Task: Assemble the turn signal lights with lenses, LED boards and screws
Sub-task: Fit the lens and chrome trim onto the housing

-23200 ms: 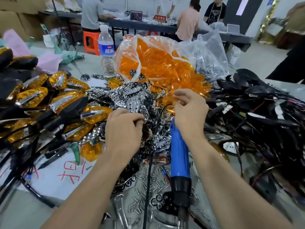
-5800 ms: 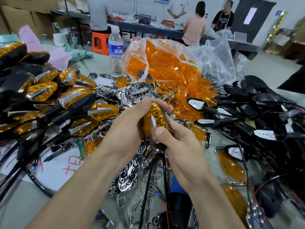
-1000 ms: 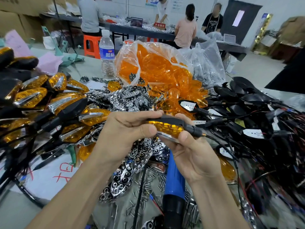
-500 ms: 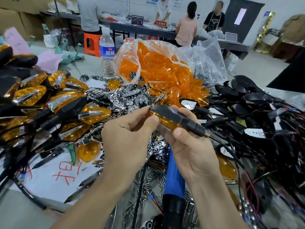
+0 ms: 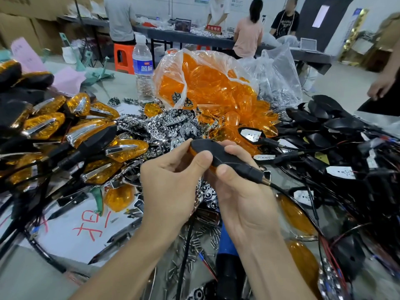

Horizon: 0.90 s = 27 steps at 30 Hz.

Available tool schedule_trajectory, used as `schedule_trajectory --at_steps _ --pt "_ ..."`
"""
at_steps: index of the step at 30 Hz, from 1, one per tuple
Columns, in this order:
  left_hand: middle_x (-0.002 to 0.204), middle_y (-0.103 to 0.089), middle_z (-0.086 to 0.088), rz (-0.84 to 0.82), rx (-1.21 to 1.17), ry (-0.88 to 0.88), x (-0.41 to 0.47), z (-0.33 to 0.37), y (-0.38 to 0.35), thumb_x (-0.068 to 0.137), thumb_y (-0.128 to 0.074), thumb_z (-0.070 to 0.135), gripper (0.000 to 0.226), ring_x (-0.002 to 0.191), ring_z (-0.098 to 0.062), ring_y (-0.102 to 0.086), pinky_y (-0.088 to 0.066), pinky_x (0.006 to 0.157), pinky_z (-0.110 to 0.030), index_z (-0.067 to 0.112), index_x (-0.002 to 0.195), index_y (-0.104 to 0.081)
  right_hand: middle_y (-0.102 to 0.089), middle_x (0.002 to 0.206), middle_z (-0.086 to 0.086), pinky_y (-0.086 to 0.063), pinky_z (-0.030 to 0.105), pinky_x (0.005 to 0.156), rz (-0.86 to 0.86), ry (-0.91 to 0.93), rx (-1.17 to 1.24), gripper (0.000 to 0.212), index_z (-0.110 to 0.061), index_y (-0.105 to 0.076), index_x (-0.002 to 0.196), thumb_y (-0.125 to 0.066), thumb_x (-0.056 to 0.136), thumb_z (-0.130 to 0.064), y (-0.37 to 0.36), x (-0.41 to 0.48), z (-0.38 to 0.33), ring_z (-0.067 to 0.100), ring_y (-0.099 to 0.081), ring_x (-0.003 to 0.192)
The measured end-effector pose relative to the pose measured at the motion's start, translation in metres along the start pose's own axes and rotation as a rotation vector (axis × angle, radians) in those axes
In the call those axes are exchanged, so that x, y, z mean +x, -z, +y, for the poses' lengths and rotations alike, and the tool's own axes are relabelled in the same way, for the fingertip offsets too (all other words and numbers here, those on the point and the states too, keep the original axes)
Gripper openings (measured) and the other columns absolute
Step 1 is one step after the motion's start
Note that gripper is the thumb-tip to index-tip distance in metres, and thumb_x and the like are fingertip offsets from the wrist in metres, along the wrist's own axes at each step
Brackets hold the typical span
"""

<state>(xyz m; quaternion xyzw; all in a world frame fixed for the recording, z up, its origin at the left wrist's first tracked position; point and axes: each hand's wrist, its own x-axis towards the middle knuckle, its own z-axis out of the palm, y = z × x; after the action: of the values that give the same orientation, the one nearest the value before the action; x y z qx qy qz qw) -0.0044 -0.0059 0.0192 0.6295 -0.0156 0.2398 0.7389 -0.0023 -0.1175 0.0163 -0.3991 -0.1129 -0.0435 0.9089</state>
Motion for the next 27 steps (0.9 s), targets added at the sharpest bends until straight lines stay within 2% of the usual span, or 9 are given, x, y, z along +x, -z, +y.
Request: schedule_trajectory --at_steps 3,7,11,13,15,18,21,23,27 --pt "0.091 -0.081 -0.002 0.040 -0.142 0.223 0.007 0.003 0.002 0.081 -0.082 0.030 0.008 0.088 -0.020 -0.078 -0.063 0.072 -0.029 0.027 0.088 -0.085 -0.070 0.124 0.005 -0.047 0.059 0.107 -0.036 -0.015 -0.099 0.032 -0.014 -0.079 0.085 -0.075 0.064 0.010 0.002 0.001 -0.003 0.037 -0.064 0.125" --pt "0.092 -0.081 -0.009 0.053 -0.245 0.438 0.022 0.005 0.012 0.067 -0.077 0.033 0.038 0.082 -0.022 -0.078 -0.060 0.063 -0.025 0.007 0.095 -0.077 -0.077 0.119 0.004 -0.058 0.042 0.100 0.048 -0.071 -0.293 0.053 -0.018 -0.076 0.114 -0.073 0.075 0.016 0.002 -0.001 -0.004 0.025 -0.071 0.116" --pt "0.088 -0.081 -0.004 0.134 -0.309 0.373 0.031 0.013 0.024 0.083 -0.076 0.017 0.012 0.077 -0.014 -0.078 -0.060 0.063 -0.022 0.010 0.092 -0.075 -0.080 0.093 -0.001 -0.061 0.030 0.069 -0.002 -0.345 -0.680 0.011 -0.019 -0.080 0.095 -0.072 0.096 -0.013 -0.002 -0.010 -0.017 0.031 -0.077 0.093" --pt "0.089 -0.081 -0.004 0.176 -0.311 0.382 0.036 0.012 0.031 0.090 -0.073 0.013 0.006 0.081 -0.015 -0.077 -0.061 0.067 -0.024 0.010 0.094 -0.075 -0.080 0.093 0.004 -0.053 0.024 0.053 -0.217 -0.452 -0.810 0.025 -0.010 -0.081 0.089 -0.070 0.098 -0.030 -0.005 -0.011 -0.031 0.026 -0.076 0.072" --pt "0.094 -0.081 -0.006 0.171 -0.276 0.409 0.041 0.012 0.036 0.090 -0.071 0.011 0.007 0.090 -0.019 -0.077 -0.063 0.071 -0.025 0.011 0.094 -0.077 -0.079 0.091 0.009 -0.046 0.020 0.047 -0.238 -0.316 -0.597 0.027 -0.011 -0.082 0.083 -0.070 0.093 -0.033 -0.013 -0.010 -0.043 0.015 -0.069 0.059" --pt "0.098 -0.081 -0.008 0.051 -0.204 0.410 0.042 0.010 0.035 0.090 -0.069 0.009 0.011 0.091 -0.017 -0.078 -0.061 0.067 -0.023 0.013 0.094 -0.078 -0.078 0.089 -0.003 -0.054 0.027 0.068 0.094 0.136 -0.794 0.012 -0.026 -0.082 0.091 -0.071 0.092 -0.032 -0.007 -0.004 -0.043 0.005 -0.068 0.074" --pt "0.098 -0.081 -0.011 -0.055 -0.179 0.384 0.039 0.009 0.030 0.079 -0.071 0.017 0.019 0.082 -0.016 -0.077 -0.060 0.065 -0.022 0.012 0.095 -0.080 -0.071 0.113 -0.026 -0.050 0.030 0.099 0.006 -0.012 -1.226 0.045 -0.045 -0.061 0.138 -0.070 0.093 -0.043 -0.010 -0.005 -0.028 -0.007 -0.065 0.107" --pt "0.099 -0.081 -0.008 -0.053 -0.135 0.382 0.036 0.005 0.025 0.081 -0.073 0.021 0.017 0.089 -0.018 -0.077 -0.060 0.070 -0.025 0.016 0.095 -0.082 -0.073 0.111 -0.023 -0.052 0.027 0.091 -0.077 -0.114 -1.206 0.047 -0.043 -0.059 0.139 -0.069 0.094 -0.042 -0.008 -0.007 -0.017 -0.005 -0.066 0.101" --pt "0.097 -0.080 0.001 -0.093 -0.010 0.323 0.026 -0.003 0.016 0.094 -0.074 0.027 0.011 0.091 -0.012 -0.076 -0.060 0.076 -0.022 0.032 0.099 -0.082 -0.075 0.088 -0.014 -0.056 0.035 0.072 -0.074 -0.049 -1.119 0.018 -0.038 -0.073 0.110 -0.071 0.094 -0.031 -0.007 -0.004 -0.008 0.010 -0.067 0.078"
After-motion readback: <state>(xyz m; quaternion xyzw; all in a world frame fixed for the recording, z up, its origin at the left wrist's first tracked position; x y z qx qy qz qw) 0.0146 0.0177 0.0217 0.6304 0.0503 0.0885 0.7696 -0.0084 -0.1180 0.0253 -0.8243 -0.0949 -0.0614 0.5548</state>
